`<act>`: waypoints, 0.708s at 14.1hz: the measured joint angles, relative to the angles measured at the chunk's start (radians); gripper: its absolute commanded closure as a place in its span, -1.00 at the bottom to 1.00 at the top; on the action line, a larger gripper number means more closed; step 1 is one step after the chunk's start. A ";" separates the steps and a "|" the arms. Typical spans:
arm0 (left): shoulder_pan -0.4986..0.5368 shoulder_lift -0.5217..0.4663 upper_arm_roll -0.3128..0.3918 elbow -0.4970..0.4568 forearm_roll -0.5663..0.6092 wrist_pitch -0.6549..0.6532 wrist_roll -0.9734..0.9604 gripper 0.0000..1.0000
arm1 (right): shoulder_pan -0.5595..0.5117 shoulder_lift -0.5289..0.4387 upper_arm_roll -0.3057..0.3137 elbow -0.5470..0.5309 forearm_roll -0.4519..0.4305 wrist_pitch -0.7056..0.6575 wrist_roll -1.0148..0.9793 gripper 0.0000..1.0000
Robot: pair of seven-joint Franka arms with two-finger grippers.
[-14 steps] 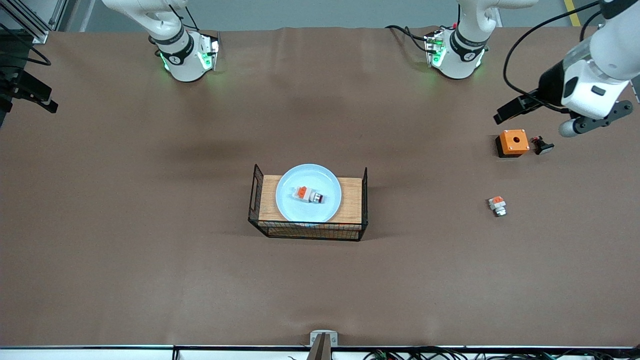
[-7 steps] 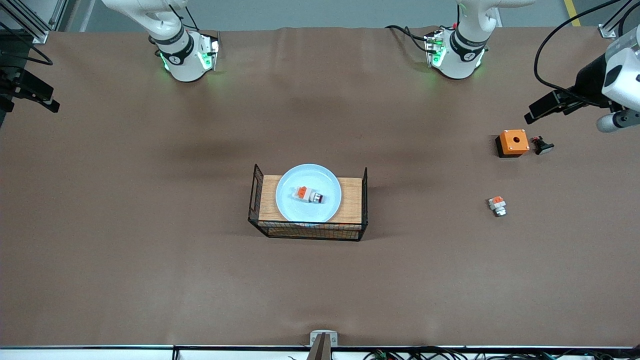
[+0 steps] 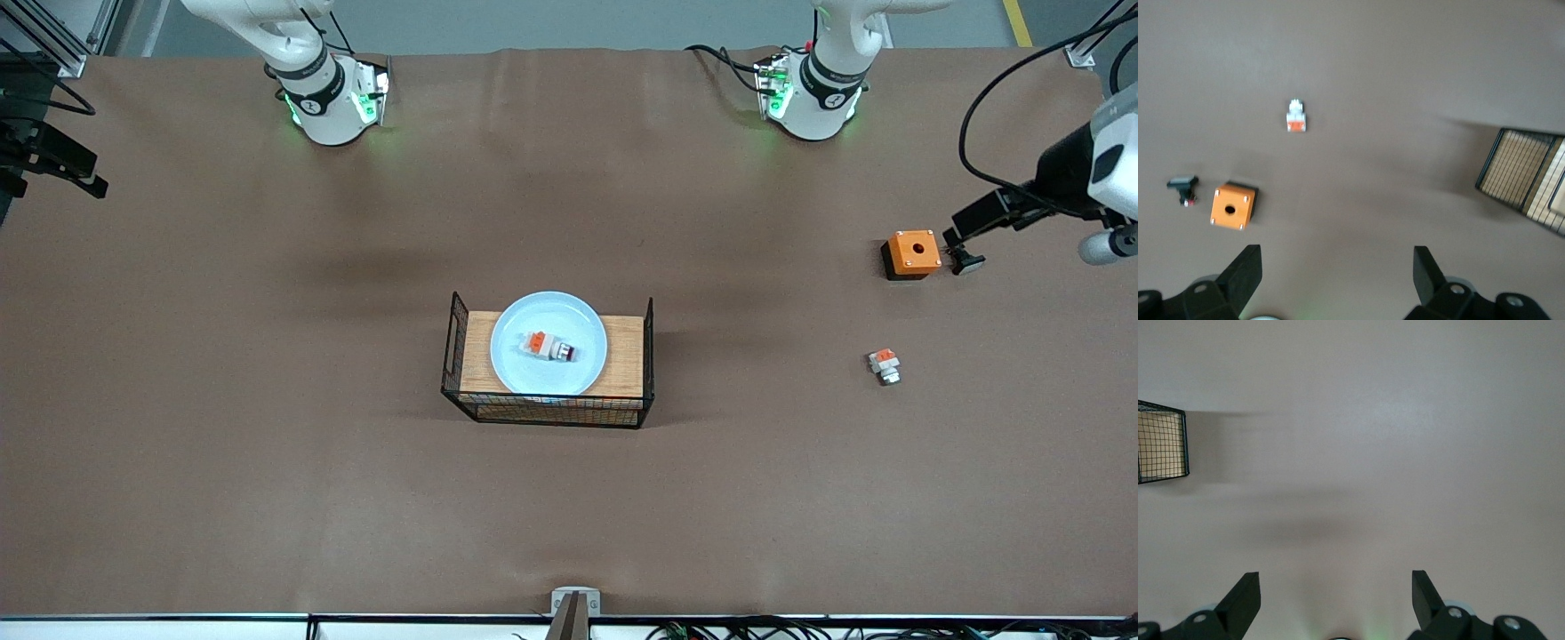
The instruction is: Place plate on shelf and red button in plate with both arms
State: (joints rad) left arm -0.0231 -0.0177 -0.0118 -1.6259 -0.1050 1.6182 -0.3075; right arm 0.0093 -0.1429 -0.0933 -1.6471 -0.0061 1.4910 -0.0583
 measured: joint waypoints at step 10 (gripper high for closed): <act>0.052 0.039 -0.030 0.027 0.018 0.125 0.055 -0.99 | 0.000 0.000 0.001 0.000 -0.022 -0.008 -0.003 -1.00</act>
State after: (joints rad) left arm 0.0289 0.0217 -0.0420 -1.5993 -0.0874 1.7431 -0.2524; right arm 0.0093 -0.1431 -0.0919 -1.6473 -0.0277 1.4828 -0.0610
